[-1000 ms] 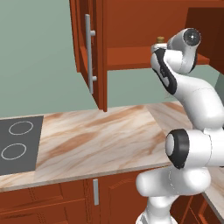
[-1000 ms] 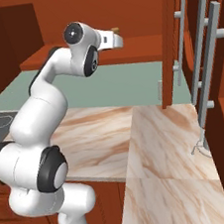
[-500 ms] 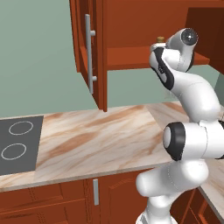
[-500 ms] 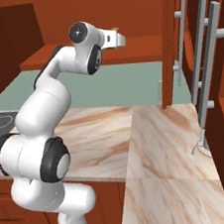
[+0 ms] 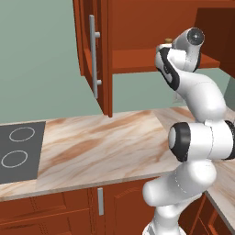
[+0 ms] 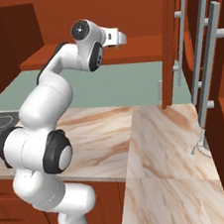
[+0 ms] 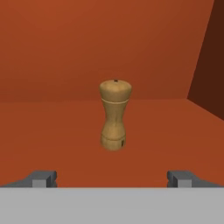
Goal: Take 2 condiments from the cabinet and move them on the counter near the stove.Make sure the condiments are lined up with each other, next to each other.
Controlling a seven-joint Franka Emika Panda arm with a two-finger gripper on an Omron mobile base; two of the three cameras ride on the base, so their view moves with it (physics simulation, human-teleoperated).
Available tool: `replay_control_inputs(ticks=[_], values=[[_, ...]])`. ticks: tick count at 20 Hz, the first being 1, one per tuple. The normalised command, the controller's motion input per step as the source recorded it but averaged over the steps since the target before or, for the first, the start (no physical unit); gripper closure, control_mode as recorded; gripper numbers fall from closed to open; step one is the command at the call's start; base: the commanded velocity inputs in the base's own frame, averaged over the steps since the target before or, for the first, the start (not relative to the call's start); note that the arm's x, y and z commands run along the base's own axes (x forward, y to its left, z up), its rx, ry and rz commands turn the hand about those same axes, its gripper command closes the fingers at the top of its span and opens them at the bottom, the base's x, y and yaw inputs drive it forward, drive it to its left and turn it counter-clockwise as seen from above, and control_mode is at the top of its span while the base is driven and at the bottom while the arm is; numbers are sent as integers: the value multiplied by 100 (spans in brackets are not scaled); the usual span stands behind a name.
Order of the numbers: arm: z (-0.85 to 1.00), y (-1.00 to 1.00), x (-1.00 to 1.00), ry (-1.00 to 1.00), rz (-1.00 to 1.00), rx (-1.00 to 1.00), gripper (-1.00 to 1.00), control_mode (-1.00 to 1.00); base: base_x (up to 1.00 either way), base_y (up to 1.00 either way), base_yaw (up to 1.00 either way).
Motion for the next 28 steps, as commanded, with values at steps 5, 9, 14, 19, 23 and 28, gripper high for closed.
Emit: replay_control_inputs(ticks=[5,9,14,19,23,28], values=[[0,-3,17,0,0,0,-100,-100,0,0,0],[0,-2,17,0,0,0,-100,-100,0,0,0],[0,-2,16,0,0,0,-100,-100,0,0,0],[-1,-3,15,0,0,0,-100,-100,0,0,0],[-3,-2,16,0,0,0,-100,-100,0,0,0],[-2,-3,14,0,0,0,-100,-100,0,0,0]])
